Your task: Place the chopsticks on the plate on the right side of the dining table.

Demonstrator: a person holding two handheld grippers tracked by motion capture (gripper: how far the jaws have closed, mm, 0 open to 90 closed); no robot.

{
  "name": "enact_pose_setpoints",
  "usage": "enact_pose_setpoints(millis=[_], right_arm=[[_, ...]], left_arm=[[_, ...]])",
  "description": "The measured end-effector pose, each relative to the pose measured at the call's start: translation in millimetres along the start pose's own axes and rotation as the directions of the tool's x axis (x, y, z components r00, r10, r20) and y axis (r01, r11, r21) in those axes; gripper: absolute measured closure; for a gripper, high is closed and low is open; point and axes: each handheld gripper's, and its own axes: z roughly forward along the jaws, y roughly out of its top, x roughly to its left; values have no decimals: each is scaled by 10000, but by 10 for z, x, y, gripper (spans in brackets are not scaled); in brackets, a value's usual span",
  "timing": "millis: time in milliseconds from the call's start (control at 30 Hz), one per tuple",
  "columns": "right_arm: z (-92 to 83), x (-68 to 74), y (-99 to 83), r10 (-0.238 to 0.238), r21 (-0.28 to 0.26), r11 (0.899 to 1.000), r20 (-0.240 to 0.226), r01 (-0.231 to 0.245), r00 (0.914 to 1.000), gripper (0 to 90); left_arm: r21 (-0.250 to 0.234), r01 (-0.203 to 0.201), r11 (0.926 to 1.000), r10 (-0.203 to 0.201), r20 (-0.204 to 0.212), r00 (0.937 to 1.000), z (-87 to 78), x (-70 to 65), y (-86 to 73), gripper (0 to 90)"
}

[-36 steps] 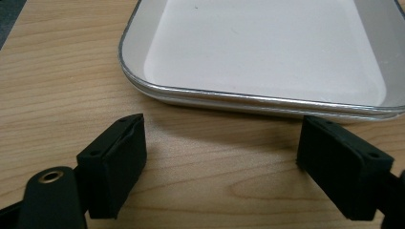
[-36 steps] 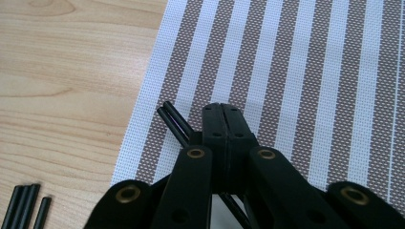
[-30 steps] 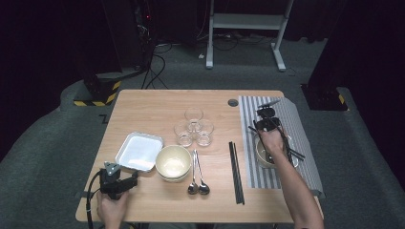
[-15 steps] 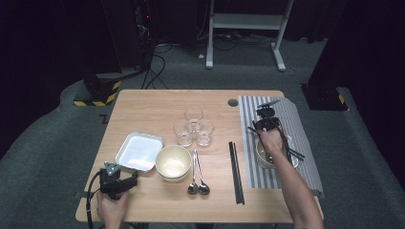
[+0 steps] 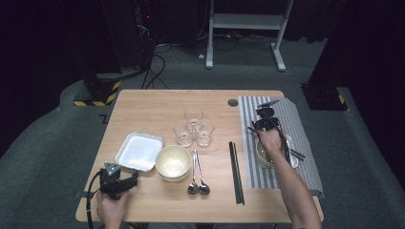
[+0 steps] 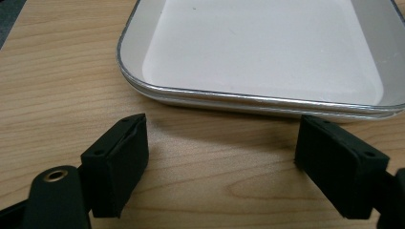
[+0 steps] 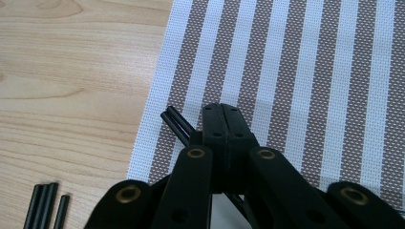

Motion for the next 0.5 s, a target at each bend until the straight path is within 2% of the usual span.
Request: enact_pose_setpoints(millis=[200, 500], right_arm=[[-11, 45, -3, -50, 50, 10000, -162, 51, 9999, 900], [-11, 110, -12, -158, 226, 9996, -161, 162, 9997, 900]], left_arm=[[3, -10, 10000, 10, -21, 10000, -4, -3, -2, 189], [4, -8, 10000, 8, 16, 10000, -6, -2, -5, 189]])
